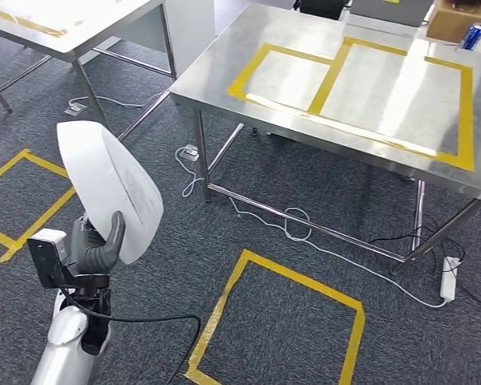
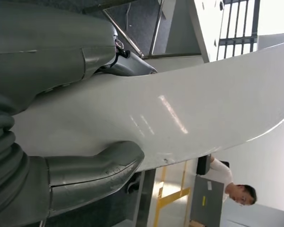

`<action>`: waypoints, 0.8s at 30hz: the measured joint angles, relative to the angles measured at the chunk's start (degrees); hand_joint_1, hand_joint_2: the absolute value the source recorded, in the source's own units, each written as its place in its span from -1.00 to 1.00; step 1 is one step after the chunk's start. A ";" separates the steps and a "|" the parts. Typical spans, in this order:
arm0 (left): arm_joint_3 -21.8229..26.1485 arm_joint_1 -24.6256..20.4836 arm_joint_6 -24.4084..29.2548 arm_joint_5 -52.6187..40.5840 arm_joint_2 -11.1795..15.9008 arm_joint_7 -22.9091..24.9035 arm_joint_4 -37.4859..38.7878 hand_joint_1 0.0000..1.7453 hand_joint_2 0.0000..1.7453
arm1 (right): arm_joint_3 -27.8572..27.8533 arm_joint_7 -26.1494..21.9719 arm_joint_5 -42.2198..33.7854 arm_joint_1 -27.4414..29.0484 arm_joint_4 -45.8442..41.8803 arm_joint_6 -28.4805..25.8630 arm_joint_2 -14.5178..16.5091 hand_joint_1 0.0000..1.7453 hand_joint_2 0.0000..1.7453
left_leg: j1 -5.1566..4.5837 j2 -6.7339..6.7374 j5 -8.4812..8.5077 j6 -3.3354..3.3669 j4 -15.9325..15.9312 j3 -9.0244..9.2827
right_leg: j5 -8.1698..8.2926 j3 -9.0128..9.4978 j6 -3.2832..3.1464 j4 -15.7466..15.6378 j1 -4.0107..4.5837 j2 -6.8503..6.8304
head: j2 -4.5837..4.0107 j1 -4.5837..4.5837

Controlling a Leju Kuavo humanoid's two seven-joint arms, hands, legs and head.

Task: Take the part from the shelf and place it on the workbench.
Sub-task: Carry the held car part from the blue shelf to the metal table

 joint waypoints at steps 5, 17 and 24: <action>0.02 -0.20 0.37 -0.12 -0.16 0.50 0.29 1.00 1.00 | -1.12 2.22 -1.14 -0.42 0.01 6.15 0.05 -1.00 -1.00 | -0.69 4.22 -0.32 0.68 0.00 0.18 | -5.44 -6.25 0.20 13.43 0.19 -4.57 | 0.00 0.53; -0.02 -1.09 2.86 -1.53 -0.51 0.55 0.53 1.00 1.00 | -1.45 3.49 0.54 -0.62 -0.01 4.99 0.46 -1.00 -1.00 | -0.74 3.05 -6.35 -2.32 8.21 -2.25 | 1.75 2.57 -2.96 -3.07 0.40 -5.33 | 0.00 -0.05; -0.05 -1.08 -0.57 -1.00 0.10 0.60 0.79 1.00 1.00 | -1.45 3.74 1.49 -0.60 -0.01 4.96 0.55 -1.00 -1.00 | -0.48 1.84 -0.53 -2.34 3.83 -1.97 | 1.44 2.63 -2.37 -2.76 0.37 -2.30 | 0.00 -0.39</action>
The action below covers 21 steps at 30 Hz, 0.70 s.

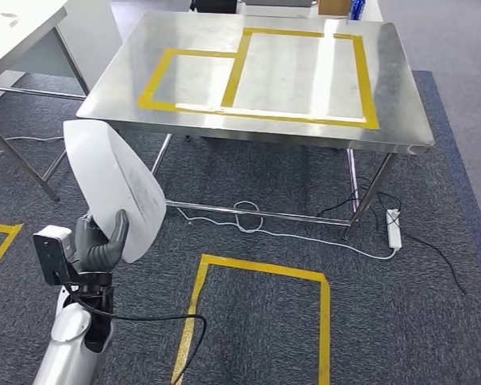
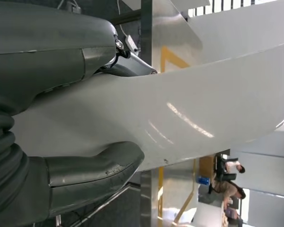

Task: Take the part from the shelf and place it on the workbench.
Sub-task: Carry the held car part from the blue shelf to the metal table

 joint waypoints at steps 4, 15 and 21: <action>-0.10 -0.28 -2.48 -0.27 0.20 -0.58 0.16 1.00 1.00 | 0.00 0.26 0.57 0.07 0.00 0.30 -0.02 -1.00 -1.00 | -0.02 -0.30 -0.49 1.86 -4.22 1.78 | -0.41 -0.12 1.39 0.53 0.15 0.10 | 0.00 0.32; -0.06 -0.26 -3.69 -1.47 0.16 -1.00 0.56 1.00 1.00 | 0.00 0.29 1.24 1.03 0.05 0.70 -0.01 -1.00 -1.00 | 0.42 0.26 -5.77 2.14 -4.26 9.08 | 0.54 -7.81 2.58 5.89 -0.29 -3.09 | -0.01 1.10; -0.08 -0.67 -3.77 -1.73 0.14 -1.13 0.61 1.00 1.00 | 0.00 0.23 1.43 0.56 -0.02 0.80 0.03 -1.00 -1.00 | 0.25 0.22 -3.08 -0.28 1.46 8.33 | 1.47 -3.49 0.00 1.04 -0.31 -2.90 | 0.00 0.82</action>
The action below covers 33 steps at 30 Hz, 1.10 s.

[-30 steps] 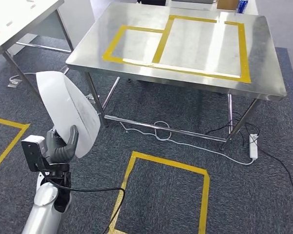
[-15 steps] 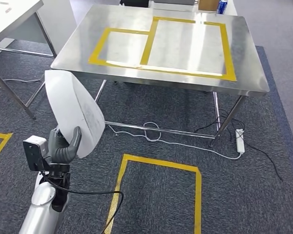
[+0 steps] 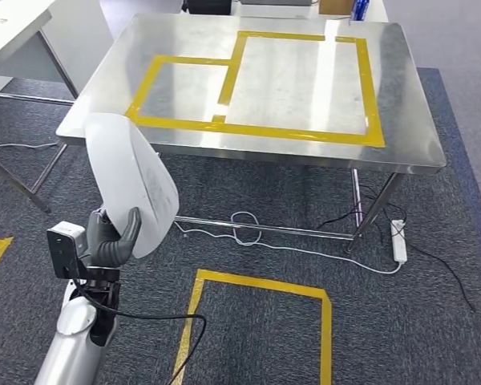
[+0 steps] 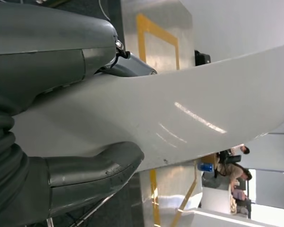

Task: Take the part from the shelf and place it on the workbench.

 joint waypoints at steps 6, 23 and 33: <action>0.00 0.34 0.10 -0.34 0.03 0.02 0.25 1.00 1.00 | 0.00 -0.14 0.09 0.65 0.00 0.15 0.00 -1.00 -1.00 | -0.32 -0.03 -9.83 0.08 9.64 -13.17 | -4.76 8.20 -0.85 -2.75 0.05 1.47 | -0.01 -0.78; -0.63 -0.56 2.45 -7.55 0.71 1.74 0.84 1.00 1.00 | -0.03 -0.21 0.74 0.27 0.01 0.74 -0.09 -1.00 -1.00 | -0.77 -1.08 -0.23 3.39 -6.32 -0.25 | -15.62 -2.87 1.19 9.20 1.06 0.78 | 0.00 0.15; -3.57 -5.70 4.60 -30.46 6.21 7.47 4.40 1.00 1.00 | -0.28 -0.25 1.66 0.09 0.11 1.10 -0.52 -1.00 -1.00 | -0.99 -1.05 -4.08 0.46 5.66 -4.63 | 2.71 -1.49 -1.76 -1.21 1.20 1.36 | 0.00 -0.50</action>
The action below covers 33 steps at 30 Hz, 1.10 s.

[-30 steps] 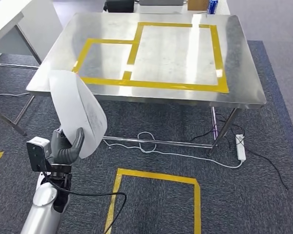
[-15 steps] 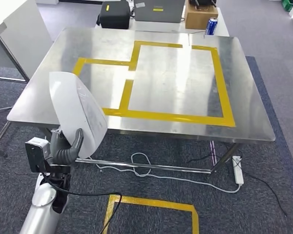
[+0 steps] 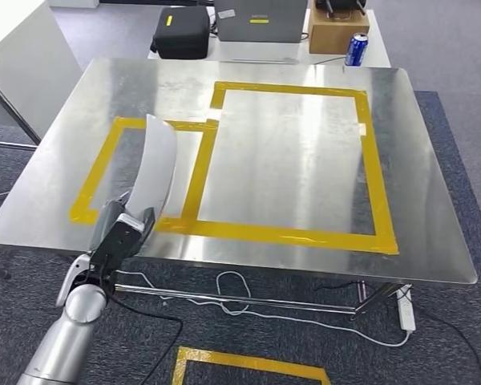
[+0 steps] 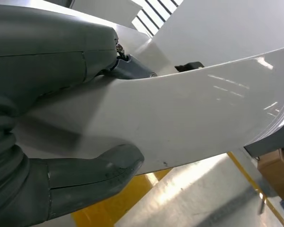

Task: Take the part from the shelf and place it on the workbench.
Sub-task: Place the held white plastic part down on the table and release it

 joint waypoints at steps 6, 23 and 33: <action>-1.11 -1.53 -1.90 -3.70 2.48 2.06 2.19 1.00 1.00 | -0.01 -0.03 0.43 0.07 0.00 0.45 -0.01 -1.00 -1.00 | 0.60 0.02 3.66 -0.69 -4.29 -4.19 | -2.48 3.14 0.56 -0.14 -0.27 0.48 | -0.01 -0.04; -9.72 -16.92 2.35 -42.95 8.84 10.86 24.61 1.00 1.00 | -0.46 -0.90 5.43 -0.85 -0.02 2.45 -0.42 -1.00 -1.00 | 0.18 -0.25 8.05 1.50 -11.41 -2.58 | -2.55 3.82 2.21 -0.96 -0.20 0.50 | 0.00 -0.19; -16.38 -23.75 -2.48 -40.69 6.94 9.17 34.44 -0.50 1.00 | -0.47 -2.22 7.48 -1.37 -0.05 2.96 -0.57 -1.00 -1.00 | 0.27 -0.25 8.11 1.48 -11.54 -2.44 | -2.62 3.78 2.59 -0.80 -0.18 0.50 | -0.01 -0.21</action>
